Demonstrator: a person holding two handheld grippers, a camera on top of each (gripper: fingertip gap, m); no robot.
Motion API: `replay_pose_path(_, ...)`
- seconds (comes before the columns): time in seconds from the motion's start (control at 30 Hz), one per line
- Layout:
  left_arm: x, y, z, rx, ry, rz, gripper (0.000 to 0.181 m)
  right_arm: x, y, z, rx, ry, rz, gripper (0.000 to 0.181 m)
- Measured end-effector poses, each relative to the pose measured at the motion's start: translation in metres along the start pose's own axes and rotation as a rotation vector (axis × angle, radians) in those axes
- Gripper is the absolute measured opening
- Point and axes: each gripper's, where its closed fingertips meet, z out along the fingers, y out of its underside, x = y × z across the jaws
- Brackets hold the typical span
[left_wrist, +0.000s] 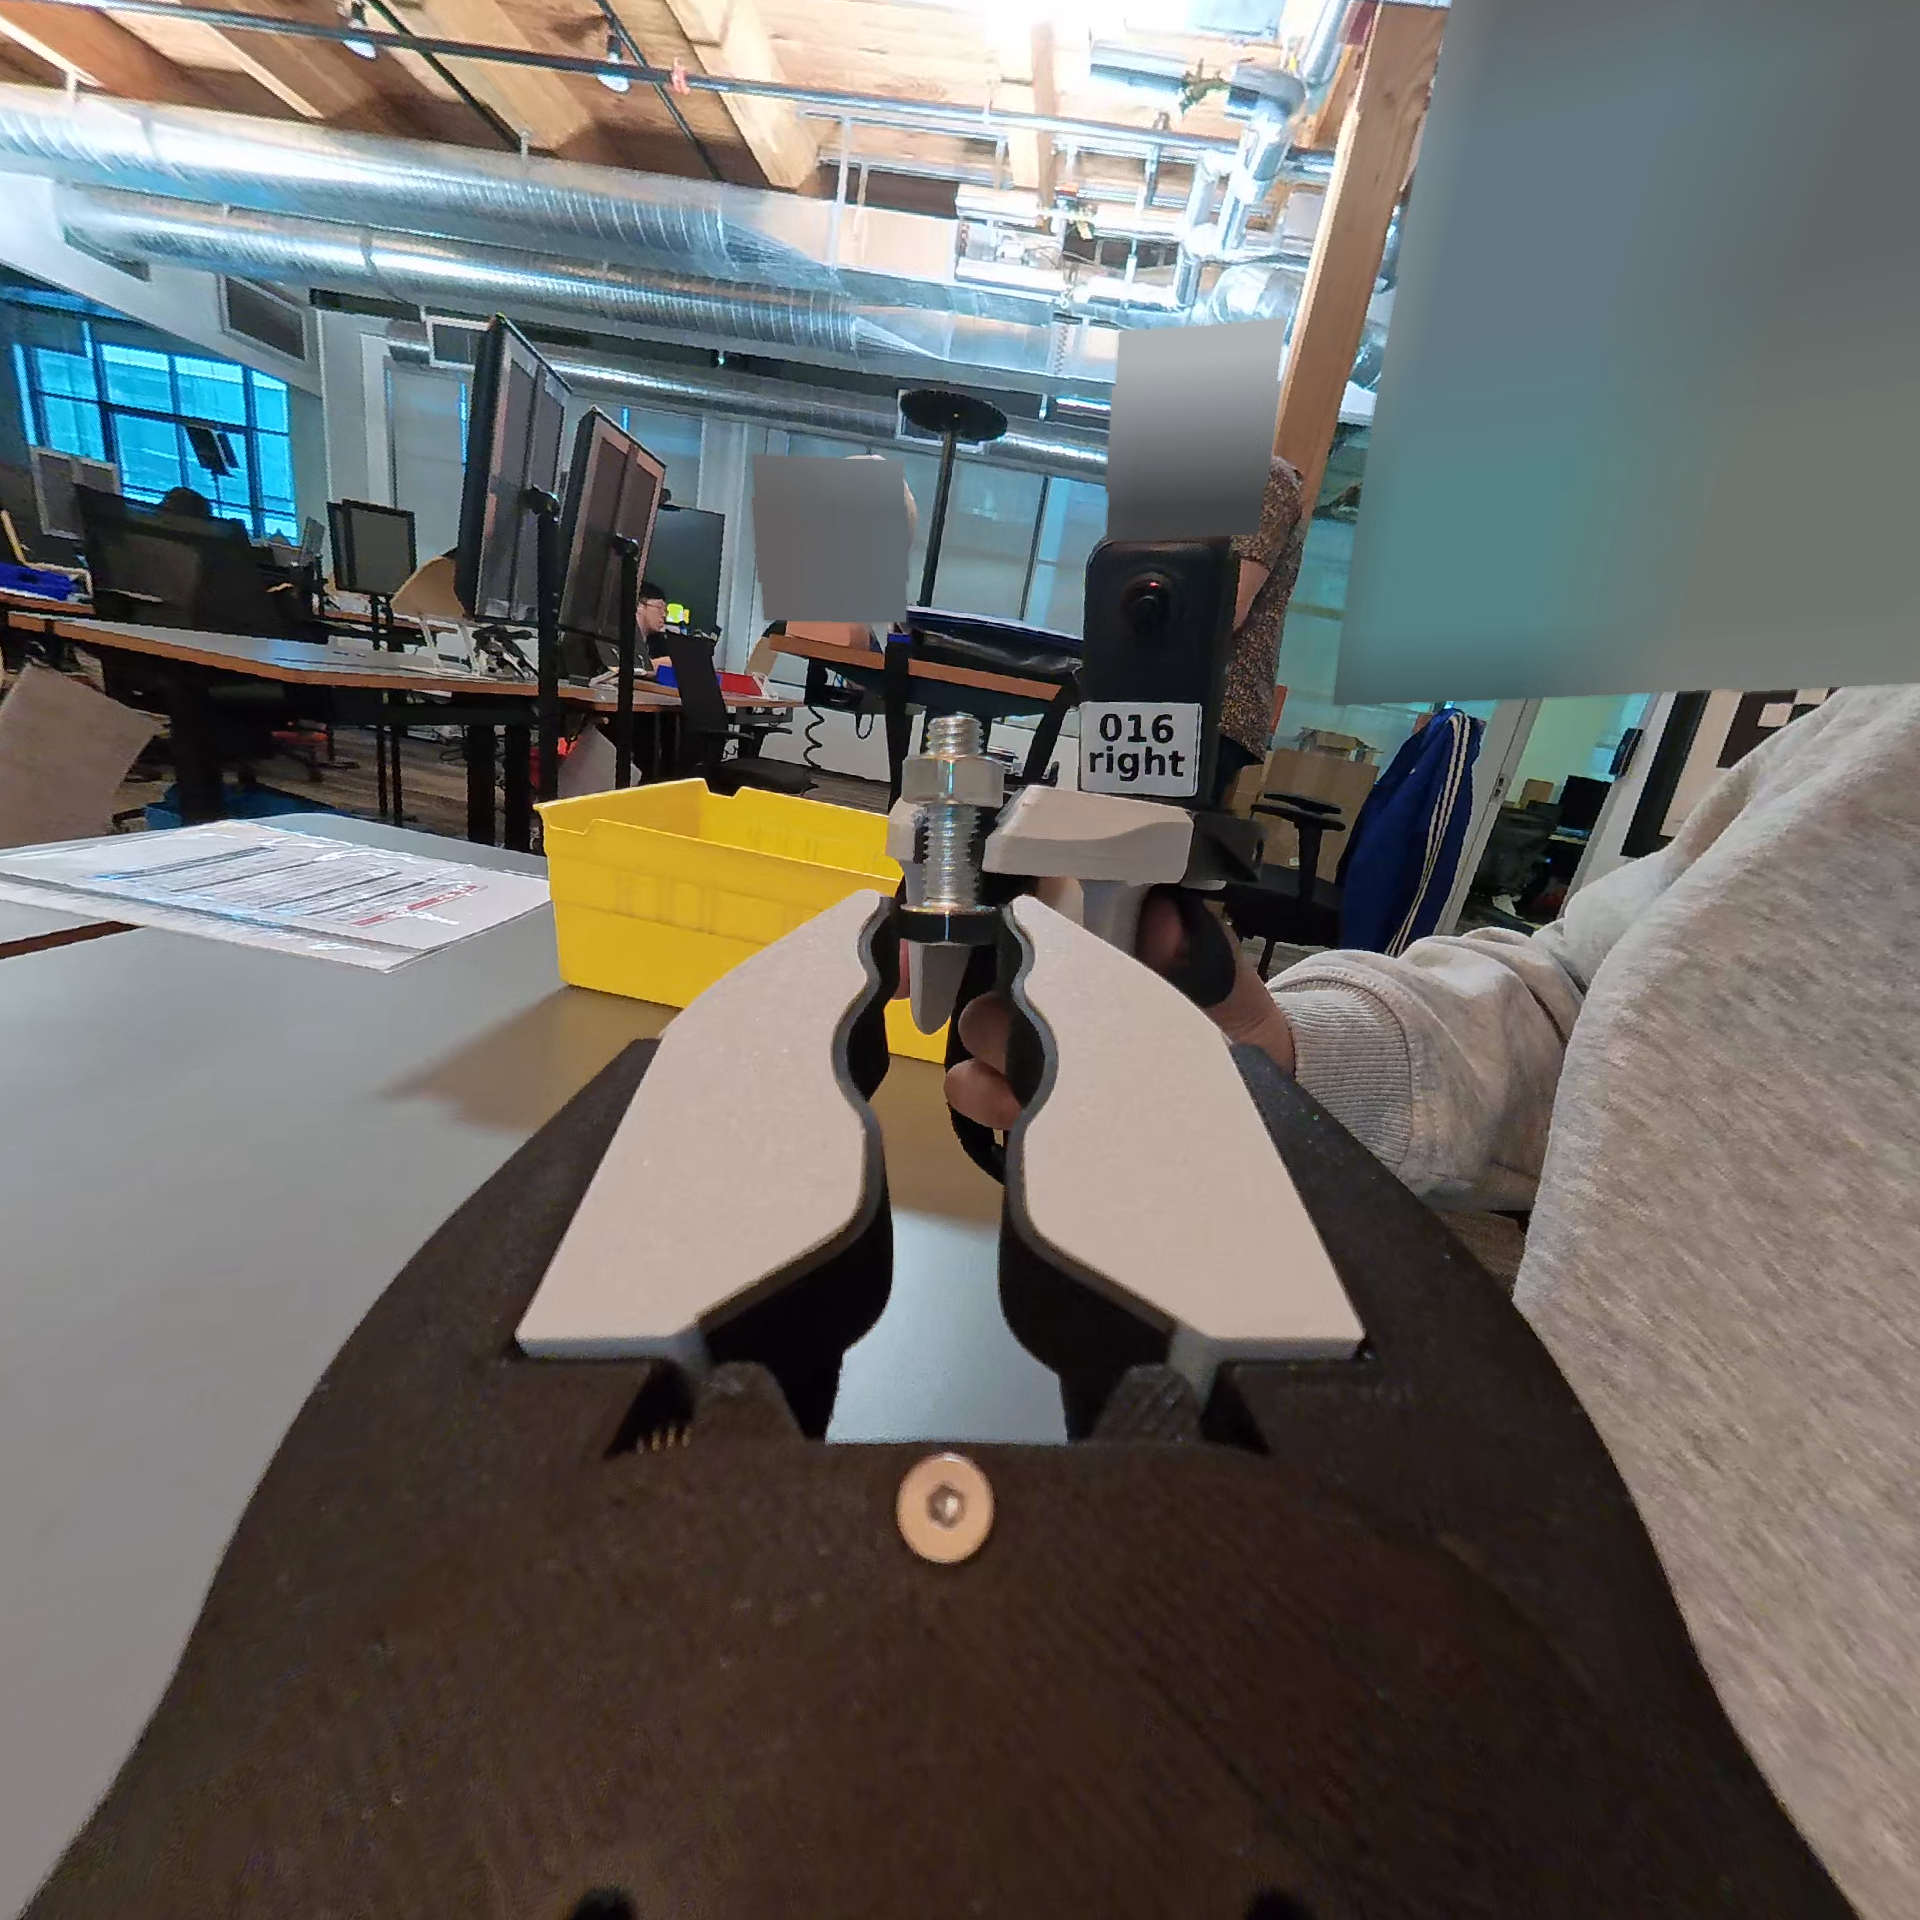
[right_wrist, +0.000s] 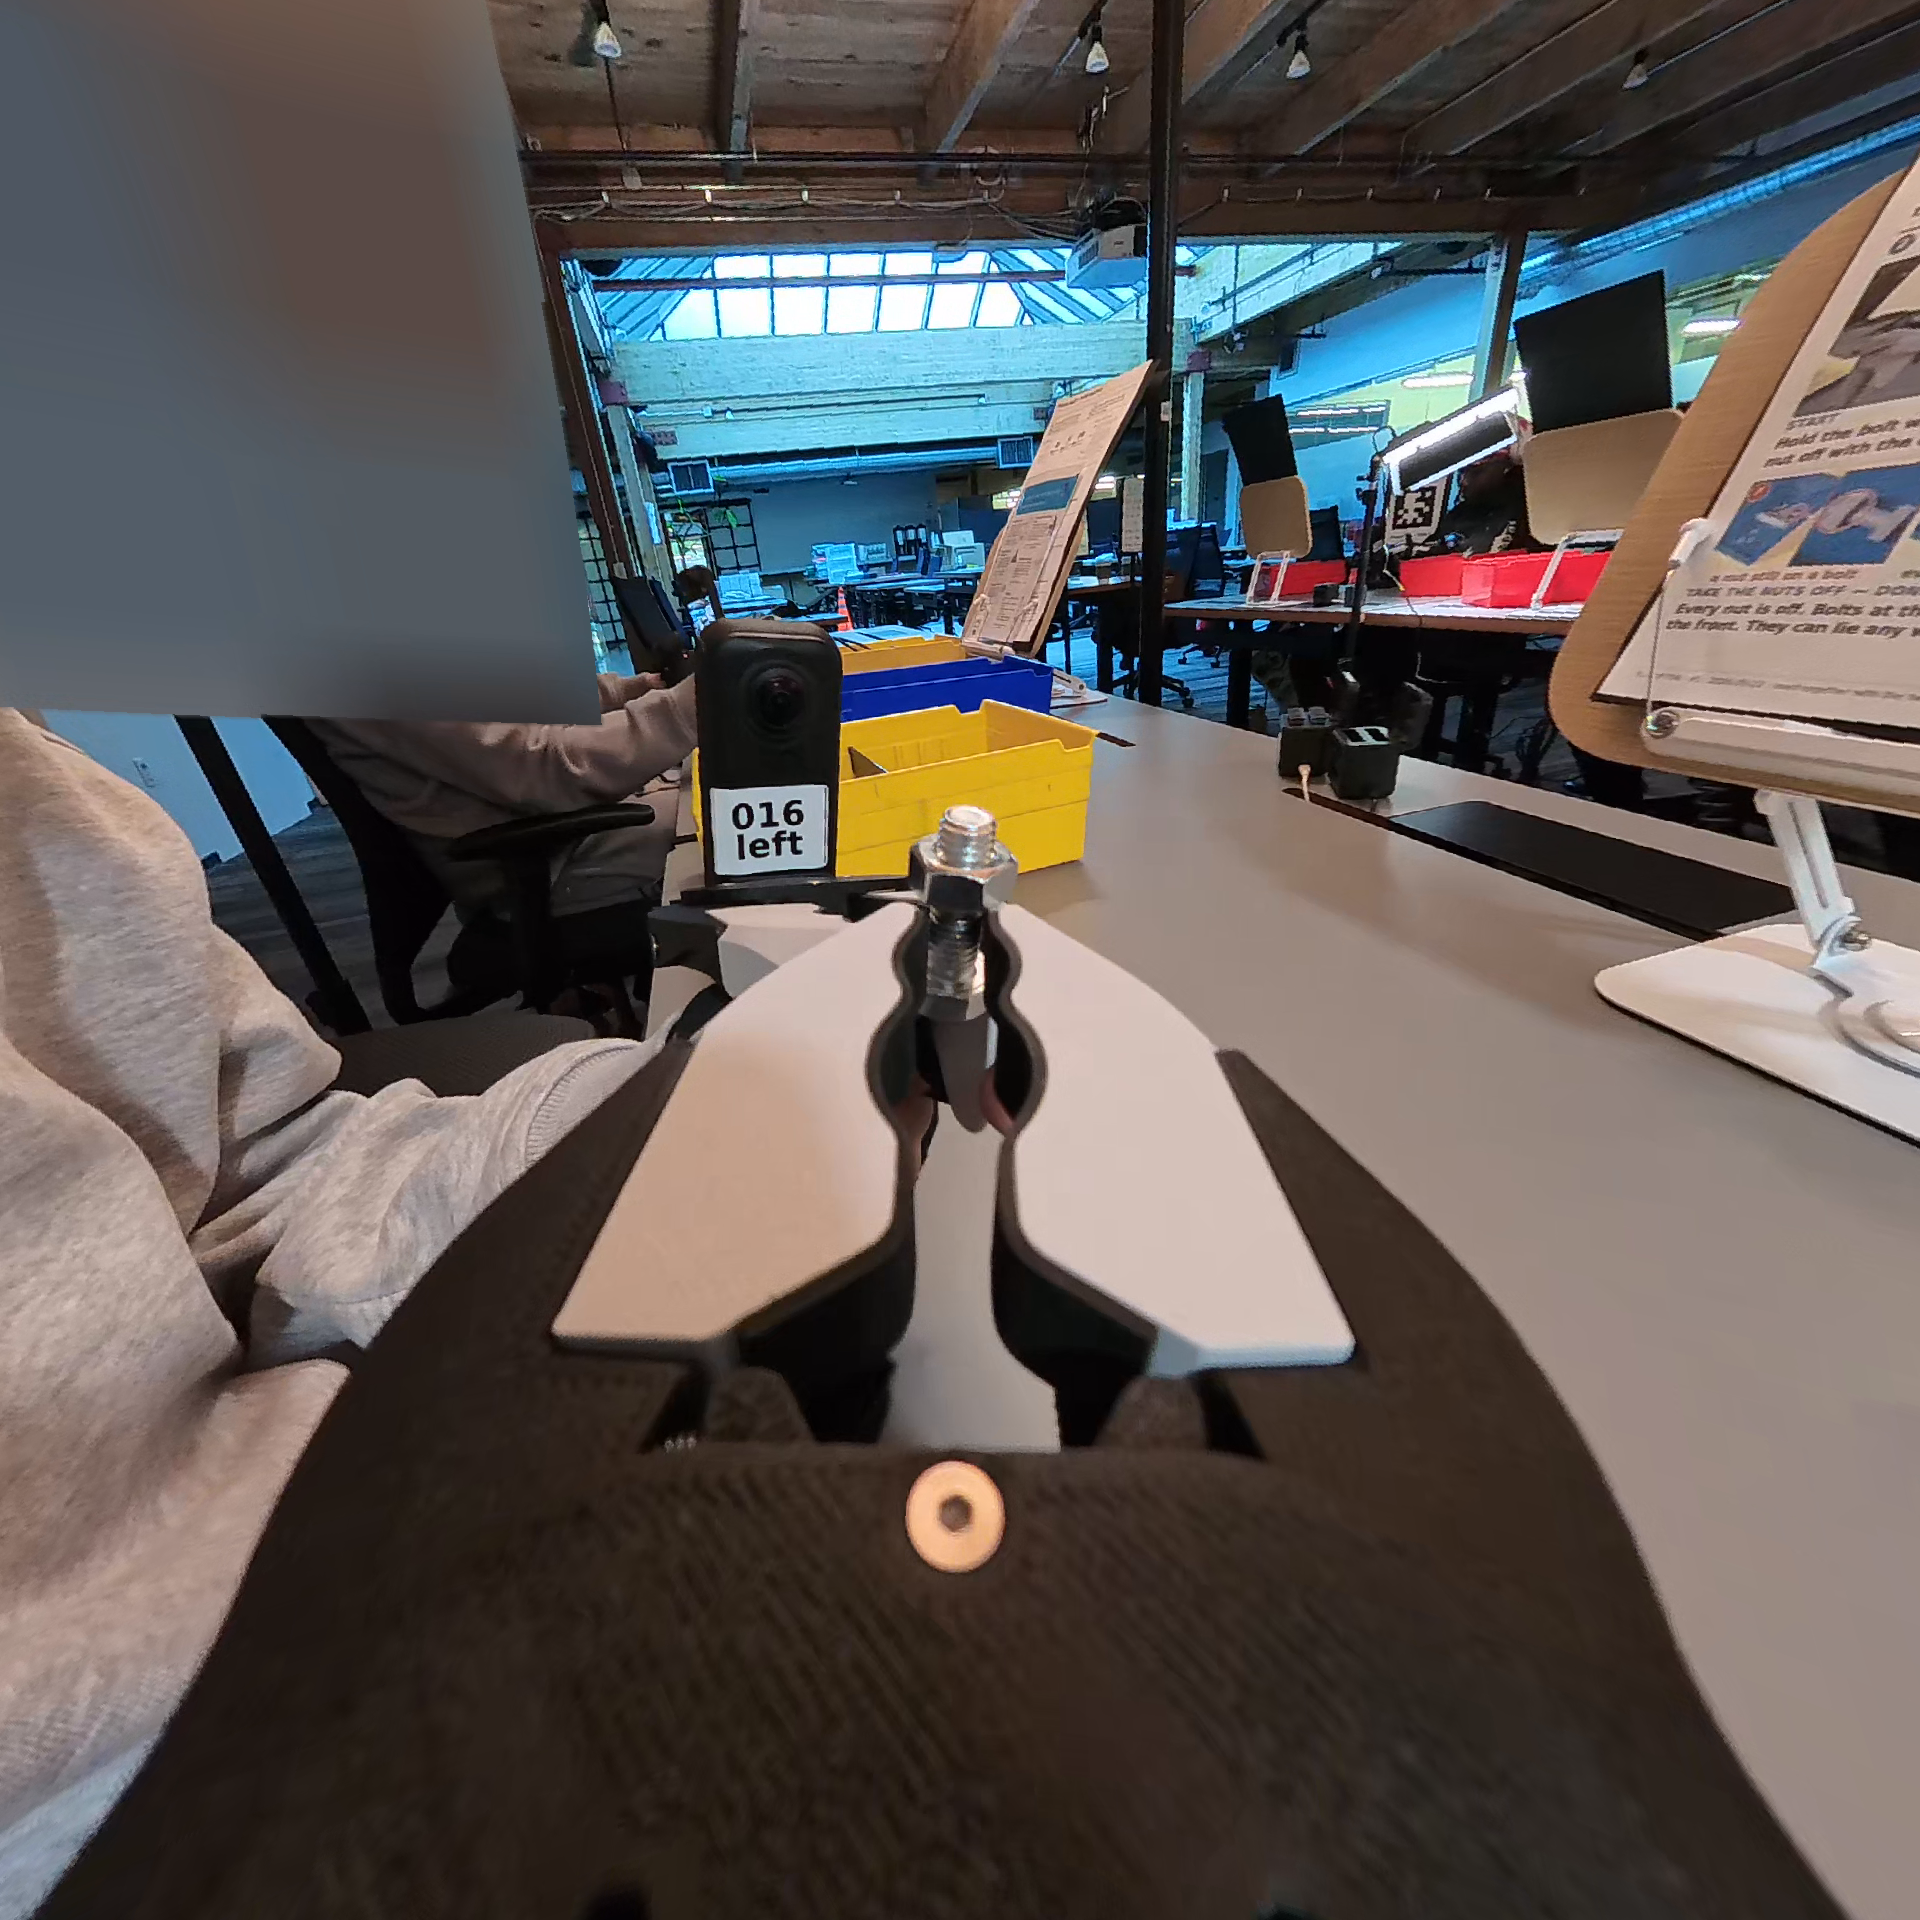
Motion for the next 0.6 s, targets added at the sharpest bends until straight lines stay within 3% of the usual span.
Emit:
replay_pose_path(0.2, -0.009, -0.004, -0.002, 0.028, -0.061, 0.007, 0.027, 0.007, -0.008, -0.004, -0.016, 0.046, -0.019, 0.009)
replay_pose_path(0.3, -0.017, -0.013, -0.008, 0.085, -0.1, -0.017, 0.029, 0.029, -0.048, -0.026, -0.009, 0.166, -0.098, 0.01)
replay_pose_path(0.47, -0.023, -0.02, -0.013, 0.136, -0.12, -0.048, 0.027, 0.099, -0.122, -0.125, -0.077, 0.547, -0.201, 0.01)
replay_pose_path(0.53, -0.023, -0.019, -0.013, 0.132, -0.122, -0.048, 0.026, 0.13, -0.122, -0.174, -0.208, 0.721, -0.174, 0.009)
replay_pose_path(0.6, -0.024, -0.017, -0.012, 0.12, -0.13, -0.04, 0.025, 0.157, -0.097, -0.223, -0.402, 0.869, -0.069, 0.01)
